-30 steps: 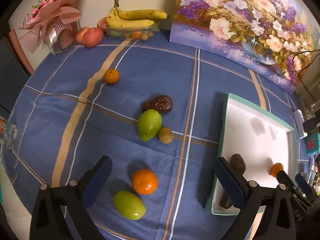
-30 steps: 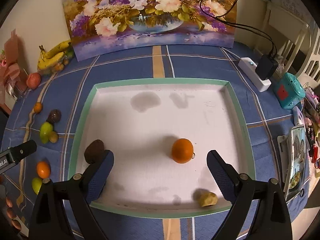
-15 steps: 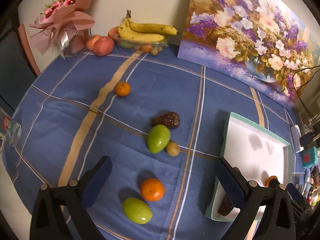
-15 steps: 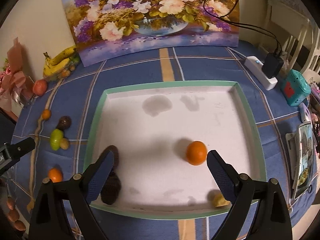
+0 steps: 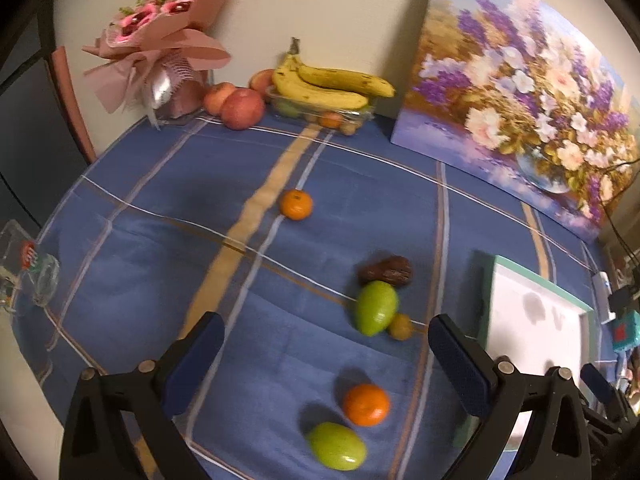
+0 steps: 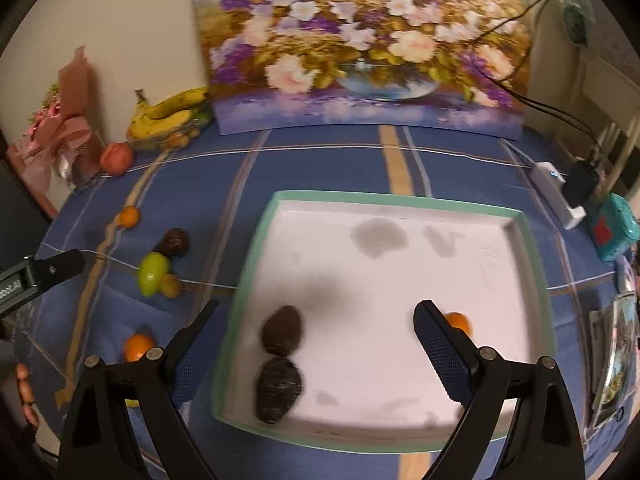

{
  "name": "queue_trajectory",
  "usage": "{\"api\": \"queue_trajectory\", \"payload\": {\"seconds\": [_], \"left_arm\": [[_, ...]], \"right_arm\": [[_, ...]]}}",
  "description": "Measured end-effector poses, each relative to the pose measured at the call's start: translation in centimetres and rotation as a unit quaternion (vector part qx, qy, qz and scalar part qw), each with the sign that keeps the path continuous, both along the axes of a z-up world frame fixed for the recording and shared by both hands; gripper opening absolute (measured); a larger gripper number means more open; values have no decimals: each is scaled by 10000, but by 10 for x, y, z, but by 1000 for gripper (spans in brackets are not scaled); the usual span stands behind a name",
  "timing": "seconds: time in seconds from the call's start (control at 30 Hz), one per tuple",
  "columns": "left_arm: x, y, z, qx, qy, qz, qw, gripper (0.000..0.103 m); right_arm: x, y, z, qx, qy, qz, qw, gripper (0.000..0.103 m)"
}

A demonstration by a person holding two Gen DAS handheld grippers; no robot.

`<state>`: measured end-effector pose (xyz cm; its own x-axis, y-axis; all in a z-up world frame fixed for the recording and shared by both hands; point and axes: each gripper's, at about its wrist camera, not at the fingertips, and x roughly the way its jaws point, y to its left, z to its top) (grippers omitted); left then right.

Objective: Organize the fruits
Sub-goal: 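Withdraw both open tools from the tray toward the remaining fruits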

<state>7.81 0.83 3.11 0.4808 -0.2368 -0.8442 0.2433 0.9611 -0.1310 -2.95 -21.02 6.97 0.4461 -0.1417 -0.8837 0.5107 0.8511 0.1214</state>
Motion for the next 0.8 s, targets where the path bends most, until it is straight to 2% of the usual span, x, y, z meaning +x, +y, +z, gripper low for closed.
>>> {"api": "queue_trajectory", "payload": {"seconds": [0.1,0.2,0.5,0.6,0.8], "left_arm": [[10,13,2,-79,50,18,10000,103],[19,23,6,-120,67,77,9999,103],[44,36,15,-308,262,34,9992,103],[51,37,14,-420,423,-64,9982,103],[63,46,19,-369,429,-86,9984,102]], "right_arm": [[12,4,-2,334,59,21,9994,94],[21,9,1,624,-204,39,9978,94],[57,27,29,424,-434,362,9975,94],[67,31,34,456,-394,357,9975,94],[90,45,39,399,-232,576,9973,93]]}}
